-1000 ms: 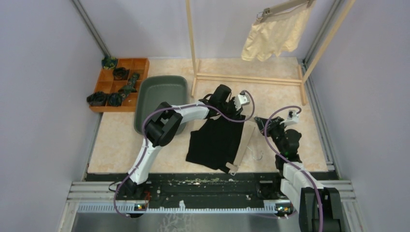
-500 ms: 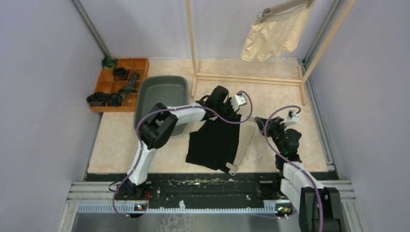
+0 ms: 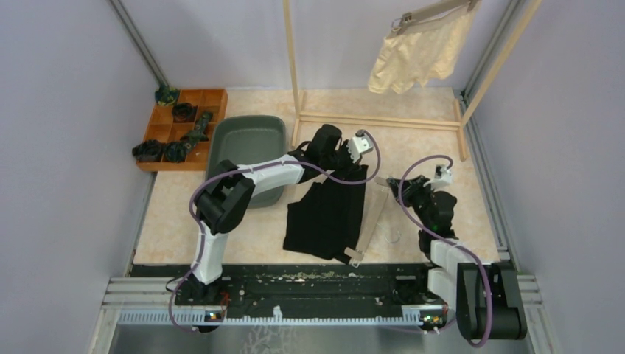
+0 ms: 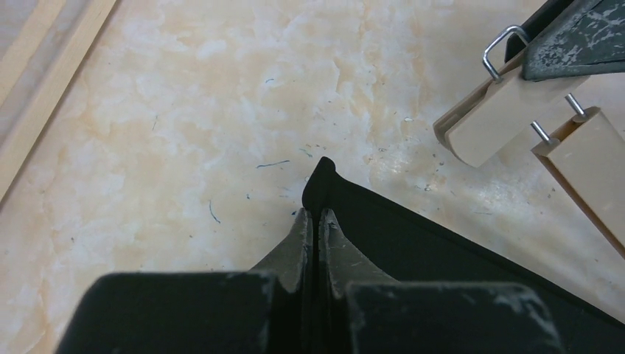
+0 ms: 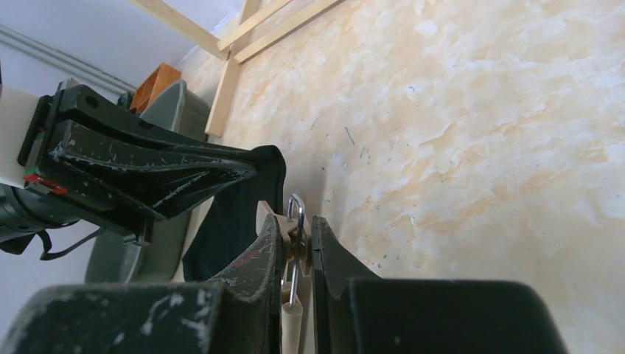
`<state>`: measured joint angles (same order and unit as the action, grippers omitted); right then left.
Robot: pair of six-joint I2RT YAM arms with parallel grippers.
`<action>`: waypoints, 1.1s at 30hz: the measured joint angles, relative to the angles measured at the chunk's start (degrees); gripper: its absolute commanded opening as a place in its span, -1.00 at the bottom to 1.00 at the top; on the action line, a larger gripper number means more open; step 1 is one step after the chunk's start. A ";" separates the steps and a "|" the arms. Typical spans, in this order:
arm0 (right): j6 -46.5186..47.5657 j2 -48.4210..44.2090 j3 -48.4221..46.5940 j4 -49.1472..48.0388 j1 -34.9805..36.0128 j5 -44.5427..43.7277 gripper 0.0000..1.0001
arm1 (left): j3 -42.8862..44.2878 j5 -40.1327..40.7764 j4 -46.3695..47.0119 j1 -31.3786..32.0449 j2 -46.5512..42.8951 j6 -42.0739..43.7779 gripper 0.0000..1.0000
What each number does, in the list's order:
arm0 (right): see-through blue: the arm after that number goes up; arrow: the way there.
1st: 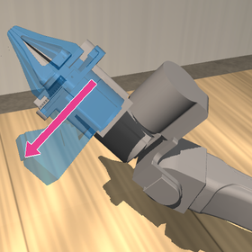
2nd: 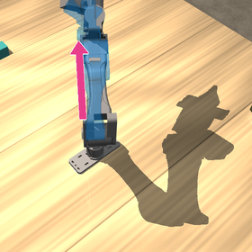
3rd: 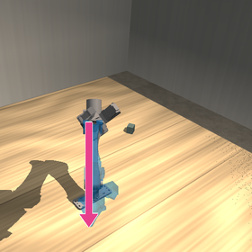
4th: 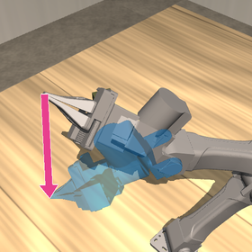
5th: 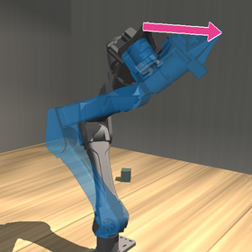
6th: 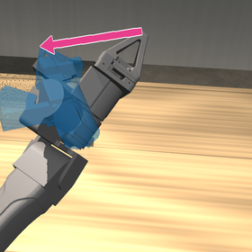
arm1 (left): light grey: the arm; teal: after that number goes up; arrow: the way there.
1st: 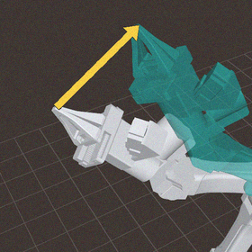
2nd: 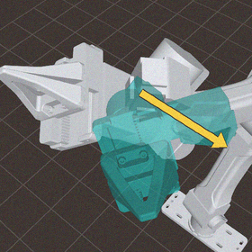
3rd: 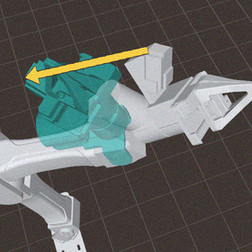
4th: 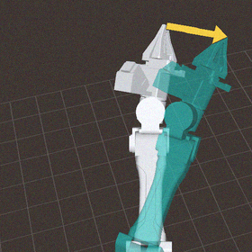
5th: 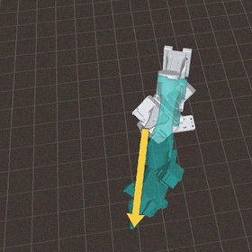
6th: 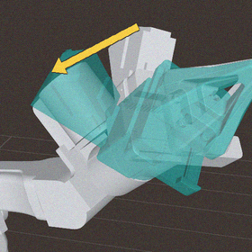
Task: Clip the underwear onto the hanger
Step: Clamp the underwear onto the hanger.
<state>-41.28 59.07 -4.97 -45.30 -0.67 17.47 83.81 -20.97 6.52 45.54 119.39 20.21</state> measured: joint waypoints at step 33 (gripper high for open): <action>0.11 16.02 -1.73 -17.97 0.00 5.20 -1.00 | -0.02 -3.17 2.10 -0.07 -1.88 -2.43 -1.00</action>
<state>-41.17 75.09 -6.70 -63.26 -0.67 22.68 83.79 -24.14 8.62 45.47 117.51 17.78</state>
